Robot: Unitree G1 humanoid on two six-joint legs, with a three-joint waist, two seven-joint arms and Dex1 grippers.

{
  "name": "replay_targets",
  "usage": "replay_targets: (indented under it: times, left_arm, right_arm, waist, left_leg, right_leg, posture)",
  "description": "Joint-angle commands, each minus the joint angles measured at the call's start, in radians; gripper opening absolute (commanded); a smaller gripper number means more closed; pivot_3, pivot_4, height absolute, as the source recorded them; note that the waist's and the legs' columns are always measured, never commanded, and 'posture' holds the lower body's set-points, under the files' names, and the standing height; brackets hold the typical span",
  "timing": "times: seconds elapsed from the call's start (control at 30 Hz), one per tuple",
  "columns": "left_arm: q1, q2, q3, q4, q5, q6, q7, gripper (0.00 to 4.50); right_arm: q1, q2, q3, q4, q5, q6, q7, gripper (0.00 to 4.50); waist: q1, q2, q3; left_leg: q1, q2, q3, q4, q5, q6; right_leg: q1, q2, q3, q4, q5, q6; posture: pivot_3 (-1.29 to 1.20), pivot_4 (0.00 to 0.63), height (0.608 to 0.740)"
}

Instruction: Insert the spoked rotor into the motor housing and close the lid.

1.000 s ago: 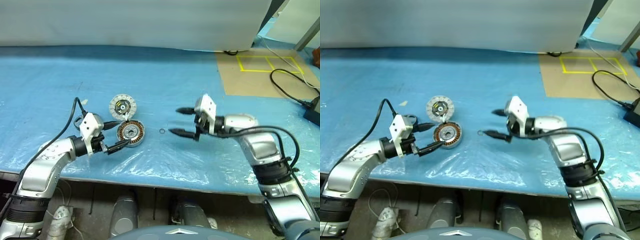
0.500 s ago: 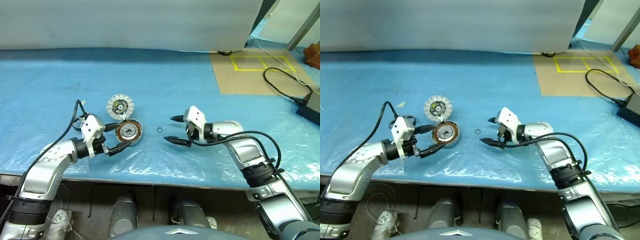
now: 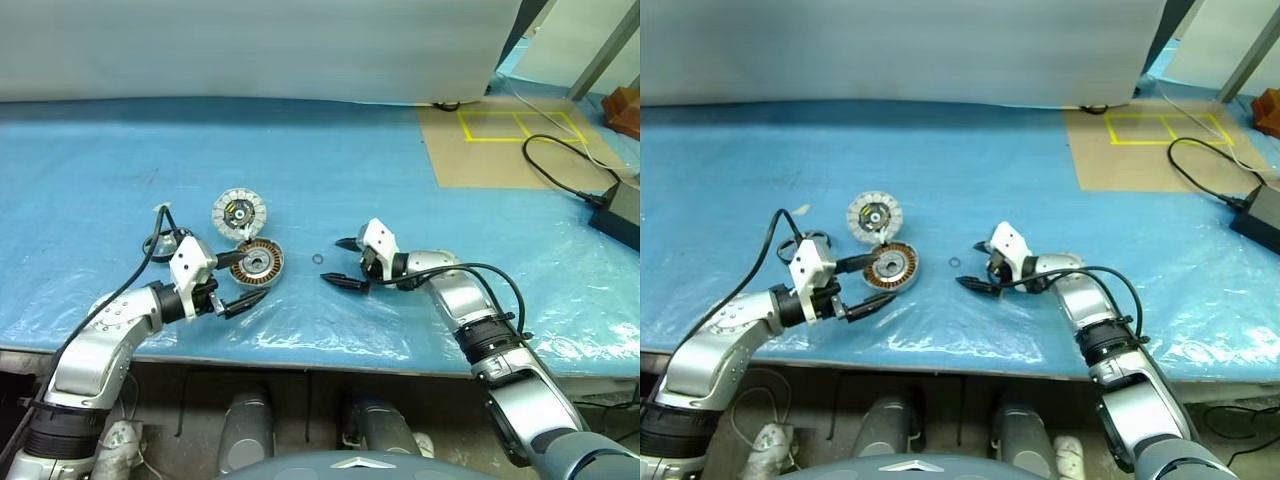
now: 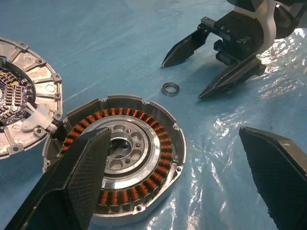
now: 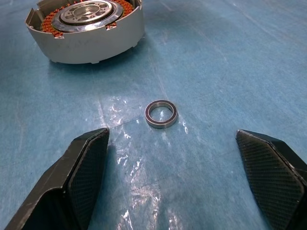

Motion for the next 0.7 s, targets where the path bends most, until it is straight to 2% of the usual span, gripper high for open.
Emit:
replay_targets:
  times: [0.03,0.3,0.57,0.6,0.63,0.7]
  left_arm:
    - [0.000,0.000,0.002,-0.040,-0.005,-0.012,0.004,4.50]
    - [-0.006,-0.002,-0.003,-0.034,-0.001,-0.016,0.009,4.50]
    - [-0.011,-0.001,-0.002,-0.030,0.002,-0.017,0.010,4.50]
    - [-0.010,0.000,-0.002,-0.030,0.002,-0.017,0.009,4.50]
    - [-0.013,0.000,-0.003,-0.028,0.002,-0.017,0.009,4.50]
    - [-0.017,-0.001,-0.004,-0.025,0.003,-0.017,0.009,4.50]
  right_arm:
    - [-0.006,0.018,0.002,0.008,-0.013,-0.025,-0.007,4.49]
    - [-0.023,0.052,0.000,0.031,-0.045,-0.055,-0.035,4.49]
    - [-0.021,0.032,-0.009,0.032,-0.050,-0.051,-0.022,4.49]
    - [-0.020,0.029,-0.009,0.033,-0.049,-0.052,-0.020,4.09]
    - [-0.020,0.027,-0.010,0.034,-0.051,-0.053,-0.022,3.94]
    - [-0.020,0.026,-0.010,0.035,-0.052,-0.052,-0.024,3.35]
  waist:
    - [0.000,0.000,0.000]
    - [0.000,0.000,0.000]
    - [0.000,0.000,0.000]
    - [0.000,0.000,0.000]
    - [0.000,0.000,0.000]
    - [0.001,0.000,0.000]
  left_leg:
    - [0.000,0.000,0.000,0.000,0.000,0.000]
    - [0.000,0.000,0.000,0.000,0.000,0.000]
    - [0.000,0.000,0.000,0.001,0.000,0.000]
    - [0.000,0.000,0.000,0.001,0.000,0.000]
    - [0.000,0.000,0.000,0.001,0.000,0.000]
    - [0.000,0.000,0.000,0.001,0.000,0.000]
  right_leg:
    - [0.000,0.000,0.000,0.000,0.000,0.000]
    - [0.000,0.000,0.000,0.000,0.000,0.000]
    - [0.000,0.000,0.000,0.000,0.000,0.000]
    - [0.000,0.000,0.000,0.000,0.000,0.000]
    - [0.000,0.000,0.000,0.000,0.000,0.000]
    - [0.000,0.000,0.000,0.000,0.000,0.000]
  posture:
    - [0.00,0.150,0.740]
    - [0.00,0.150,0.740]
    - [0.00,0.150,0.740]
    - [0.00,0.150,0.740]
    - [0.00,0.150,0.740]
    - [0.00,0.150,0.740]
